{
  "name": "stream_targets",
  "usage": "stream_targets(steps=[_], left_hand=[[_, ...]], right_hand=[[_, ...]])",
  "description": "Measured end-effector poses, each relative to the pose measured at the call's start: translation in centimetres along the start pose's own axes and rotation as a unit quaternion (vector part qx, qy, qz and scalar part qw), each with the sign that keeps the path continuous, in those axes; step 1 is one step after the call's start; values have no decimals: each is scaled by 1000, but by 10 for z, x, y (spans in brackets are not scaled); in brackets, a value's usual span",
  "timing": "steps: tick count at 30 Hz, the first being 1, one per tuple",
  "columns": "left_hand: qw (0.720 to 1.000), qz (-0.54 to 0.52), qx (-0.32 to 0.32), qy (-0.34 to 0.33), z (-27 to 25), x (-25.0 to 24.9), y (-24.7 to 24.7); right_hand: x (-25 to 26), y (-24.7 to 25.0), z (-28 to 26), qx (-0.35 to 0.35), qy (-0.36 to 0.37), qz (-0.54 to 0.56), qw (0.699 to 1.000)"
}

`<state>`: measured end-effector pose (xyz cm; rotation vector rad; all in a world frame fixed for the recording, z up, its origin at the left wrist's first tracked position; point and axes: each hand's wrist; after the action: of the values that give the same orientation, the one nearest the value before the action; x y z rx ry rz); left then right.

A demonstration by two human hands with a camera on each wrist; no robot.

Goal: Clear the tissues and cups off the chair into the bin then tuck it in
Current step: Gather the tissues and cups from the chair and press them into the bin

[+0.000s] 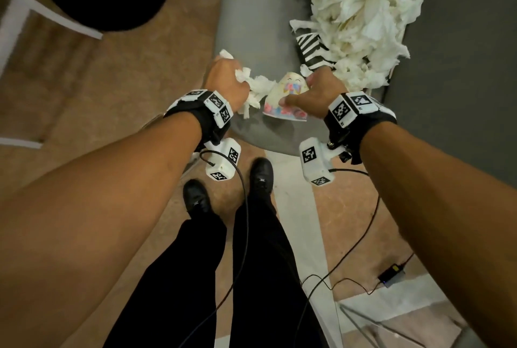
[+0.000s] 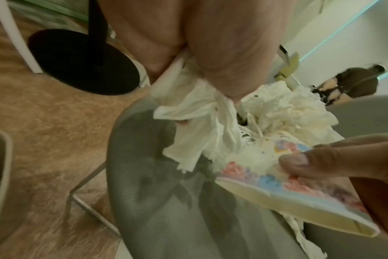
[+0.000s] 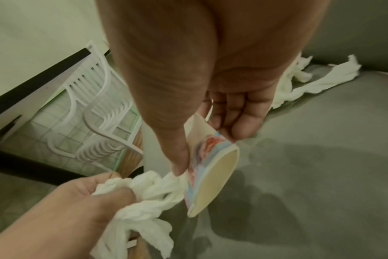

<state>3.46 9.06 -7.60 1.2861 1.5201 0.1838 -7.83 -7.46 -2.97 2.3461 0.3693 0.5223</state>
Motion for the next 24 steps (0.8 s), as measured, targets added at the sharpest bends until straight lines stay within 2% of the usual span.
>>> stream_targets(steps=[4, 7, 9, 12, 15, 17, 19, 21, 23, 24], left_hand=[[1000, -1, -2, 14, -1, 24, 2], [998, -5, 52, -26, 0, 37, -2], [994, 35, 94, -52, 2, 43, -4], [989, 77, 116, -47, -1, 56, -2], [999, -5, 52, 12, -14, 79, 15], [995, -50, 21, 83, -25, 105, 28], [981, -104, 23, 165, -38, 142, 40], [953, -173, 40, 245, -49, 179, 49], [937, -189, 51, 291, -54, 215, 49], [937, -154, 57, 307, -56, 232, 45]], right_hand=[[25, -15, 3, 8, 39, -31, 999], [38, -27, 7, 30, 65, -53, 996], [43, -32, 11, 39, 75, -68, 994], [55, -36, 15, 54, 107, -88, 989], [74, -52, 13, 75, 137, -58, 986], [92, -76, 7, 105, 147, -31, 983], [112, -109, 0, 137, 165, -33, 976], [129, -147, -7, 145, 185, -63, 970], [138, -186, -11, 148, 186, -88, 967], [139, -205, -12, 147, 184, -99, 967]])
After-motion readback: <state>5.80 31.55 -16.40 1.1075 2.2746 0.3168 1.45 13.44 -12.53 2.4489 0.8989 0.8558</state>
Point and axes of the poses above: each hand's wrist, its own z-axis towards the middle knuckle, its own y-axis out of the back of the hand, x = y × z, and after that the axes turned 1 degree about -x, right-handed
